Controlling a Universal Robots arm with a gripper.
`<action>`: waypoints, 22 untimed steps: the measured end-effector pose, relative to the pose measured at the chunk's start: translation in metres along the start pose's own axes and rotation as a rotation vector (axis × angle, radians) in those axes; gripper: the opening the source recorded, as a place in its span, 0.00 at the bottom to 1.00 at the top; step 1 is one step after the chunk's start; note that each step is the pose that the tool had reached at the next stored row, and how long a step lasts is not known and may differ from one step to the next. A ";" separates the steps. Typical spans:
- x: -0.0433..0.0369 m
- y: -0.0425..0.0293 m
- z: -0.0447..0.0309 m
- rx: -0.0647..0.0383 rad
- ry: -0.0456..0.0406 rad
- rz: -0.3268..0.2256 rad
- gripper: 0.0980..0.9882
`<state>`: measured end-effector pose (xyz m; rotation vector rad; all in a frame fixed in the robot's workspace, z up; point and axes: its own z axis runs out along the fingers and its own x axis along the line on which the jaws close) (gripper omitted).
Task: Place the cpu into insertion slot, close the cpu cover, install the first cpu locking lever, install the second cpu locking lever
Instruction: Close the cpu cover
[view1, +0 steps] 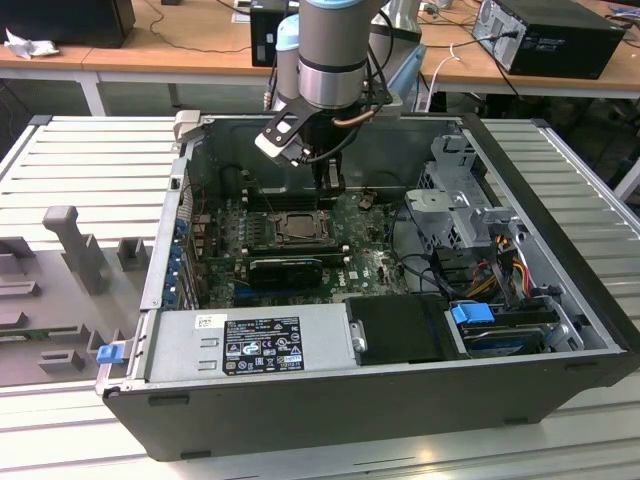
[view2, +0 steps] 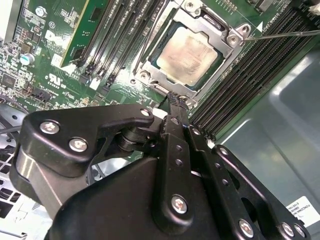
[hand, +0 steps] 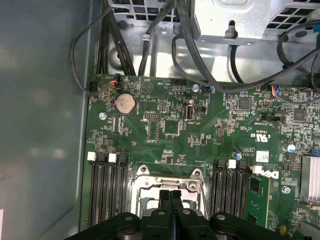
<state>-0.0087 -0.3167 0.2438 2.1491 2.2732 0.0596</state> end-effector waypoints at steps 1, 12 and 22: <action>0.0000 -0.0003 0.0000 0.000 0.0000 0.000 0.01; 0.0002 -0.0029 -0.0001 0.000 0.0000 0.000 0.01; 0.0003 -0.0054 -0.0002 0.000 0.0000 0.000 0.01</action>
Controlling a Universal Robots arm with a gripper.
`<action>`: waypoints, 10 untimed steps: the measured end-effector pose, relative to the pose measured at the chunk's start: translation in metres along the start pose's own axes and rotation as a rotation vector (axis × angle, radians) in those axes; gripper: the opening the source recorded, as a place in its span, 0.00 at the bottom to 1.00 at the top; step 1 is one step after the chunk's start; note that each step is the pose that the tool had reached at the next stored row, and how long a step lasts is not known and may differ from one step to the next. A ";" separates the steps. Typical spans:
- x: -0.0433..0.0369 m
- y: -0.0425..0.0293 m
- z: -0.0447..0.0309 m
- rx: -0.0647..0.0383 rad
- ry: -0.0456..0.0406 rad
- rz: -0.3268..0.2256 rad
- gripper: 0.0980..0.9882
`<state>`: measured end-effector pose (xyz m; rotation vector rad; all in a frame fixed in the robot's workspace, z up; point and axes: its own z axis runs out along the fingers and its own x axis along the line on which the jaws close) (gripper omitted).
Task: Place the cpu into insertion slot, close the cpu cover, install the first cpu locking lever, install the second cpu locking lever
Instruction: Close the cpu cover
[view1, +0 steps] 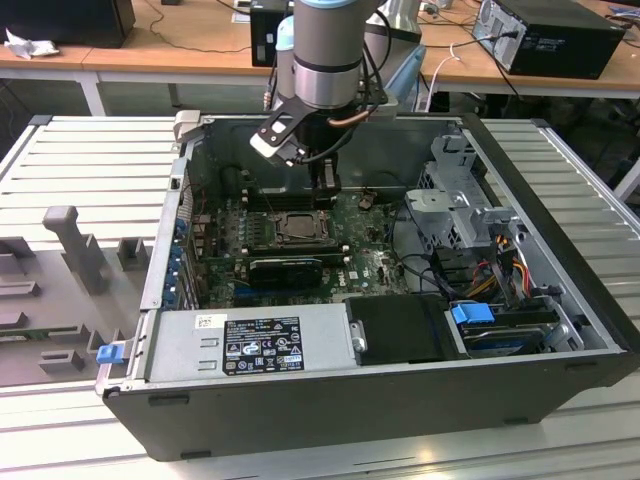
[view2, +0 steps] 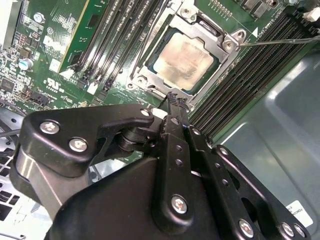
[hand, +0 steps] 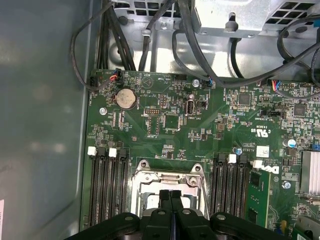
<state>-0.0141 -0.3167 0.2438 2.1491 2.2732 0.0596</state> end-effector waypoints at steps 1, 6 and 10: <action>0.0000 -0.0004 0.0000 0.000 0.0000 0.000 0.01; 0.0001 -0.0018 0.0000 0.000 0.0000 0.000 0.01; 0.0002 -0.0045 -0.0002 0.000 0.0000 0.000 0.01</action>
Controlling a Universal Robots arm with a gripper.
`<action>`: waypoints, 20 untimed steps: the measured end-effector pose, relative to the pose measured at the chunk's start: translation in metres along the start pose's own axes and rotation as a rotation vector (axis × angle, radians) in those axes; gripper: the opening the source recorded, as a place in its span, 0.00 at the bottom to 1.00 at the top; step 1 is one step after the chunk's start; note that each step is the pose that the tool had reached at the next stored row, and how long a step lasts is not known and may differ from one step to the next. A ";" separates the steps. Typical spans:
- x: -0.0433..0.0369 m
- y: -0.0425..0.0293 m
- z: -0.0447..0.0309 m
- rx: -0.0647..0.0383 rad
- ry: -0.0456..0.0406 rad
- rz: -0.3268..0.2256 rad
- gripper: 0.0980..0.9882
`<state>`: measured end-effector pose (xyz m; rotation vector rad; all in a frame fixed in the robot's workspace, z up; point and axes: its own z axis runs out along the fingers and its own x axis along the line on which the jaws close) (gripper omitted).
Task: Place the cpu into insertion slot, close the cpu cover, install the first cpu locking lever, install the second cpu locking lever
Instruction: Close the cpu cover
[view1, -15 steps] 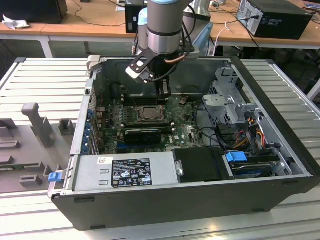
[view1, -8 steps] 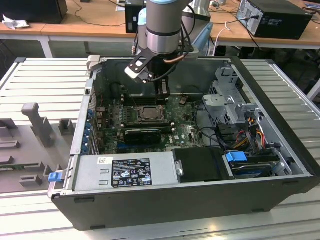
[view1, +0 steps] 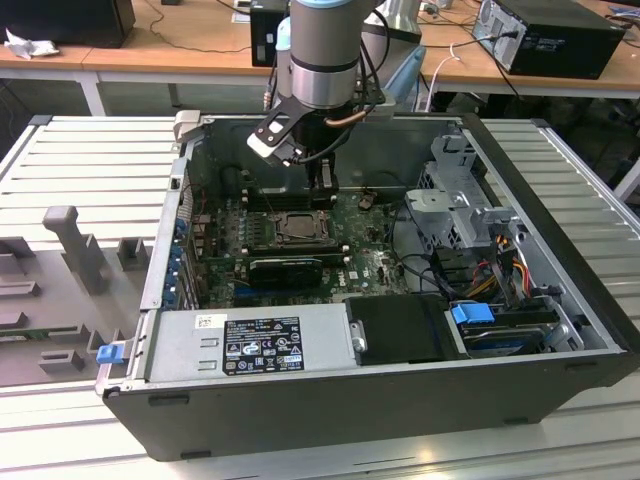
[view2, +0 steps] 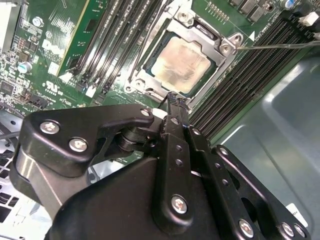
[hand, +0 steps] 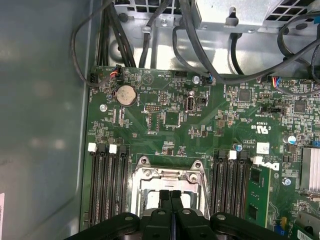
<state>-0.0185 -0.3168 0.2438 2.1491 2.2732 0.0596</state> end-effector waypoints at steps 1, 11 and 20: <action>0.0001 -0.0008 0.0000 0.000 0.0000 0.000 0.01; 0.0011 -0.0212 0.0051 -0.001 0.0013 -0.004 0.01; 0.0017 -0.0323 0.0047 -0.001 0.0014 -0.008 0.01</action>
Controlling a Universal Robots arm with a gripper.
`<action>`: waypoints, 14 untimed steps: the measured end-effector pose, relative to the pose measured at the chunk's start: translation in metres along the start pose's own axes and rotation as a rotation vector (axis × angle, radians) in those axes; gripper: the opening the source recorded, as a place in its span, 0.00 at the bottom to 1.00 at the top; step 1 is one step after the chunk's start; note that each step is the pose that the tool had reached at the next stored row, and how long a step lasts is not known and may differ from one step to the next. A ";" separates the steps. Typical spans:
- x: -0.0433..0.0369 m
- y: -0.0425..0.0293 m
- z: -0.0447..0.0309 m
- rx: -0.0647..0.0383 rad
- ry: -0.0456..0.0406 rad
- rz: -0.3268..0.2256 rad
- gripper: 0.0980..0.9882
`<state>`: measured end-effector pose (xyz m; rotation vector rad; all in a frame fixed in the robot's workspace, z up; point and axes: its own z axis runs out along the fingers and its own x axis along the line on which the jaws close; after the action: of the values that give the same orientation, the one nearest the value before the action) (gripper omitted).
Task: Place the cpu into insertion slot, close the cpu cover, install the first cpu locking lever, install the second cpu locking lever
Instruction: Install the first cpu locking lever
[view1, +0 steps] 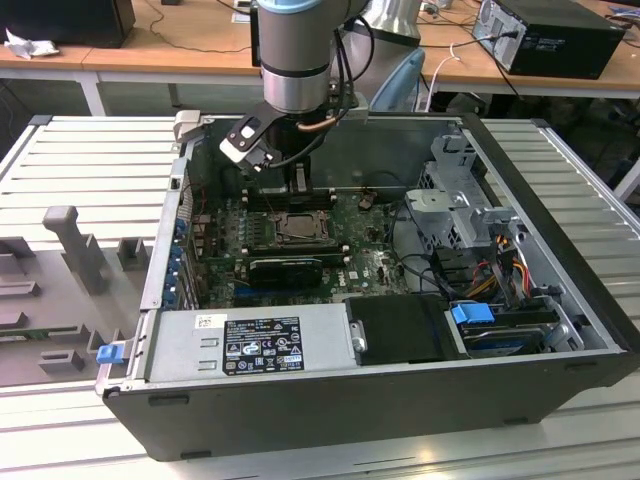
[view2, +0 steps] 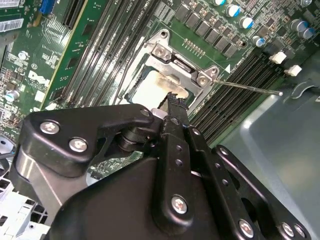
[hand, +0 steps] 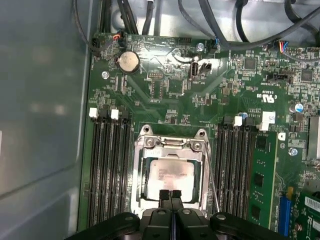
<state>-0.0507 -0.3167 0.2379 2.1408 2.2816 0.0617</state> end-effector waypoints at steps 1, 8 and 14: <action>0.0000 -0.0006 0.0000 0.000 0.0001 0.000 0.01; 0.0001 -0.0007 -0.0018 0.000 0.0001 0.000 0.01; 0.0001 -0.0006 -0.0036 0.000 0.0002 0.000 0.01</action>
<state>-0.0514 -0.3167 0.2415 2.1408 2.2818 0.0621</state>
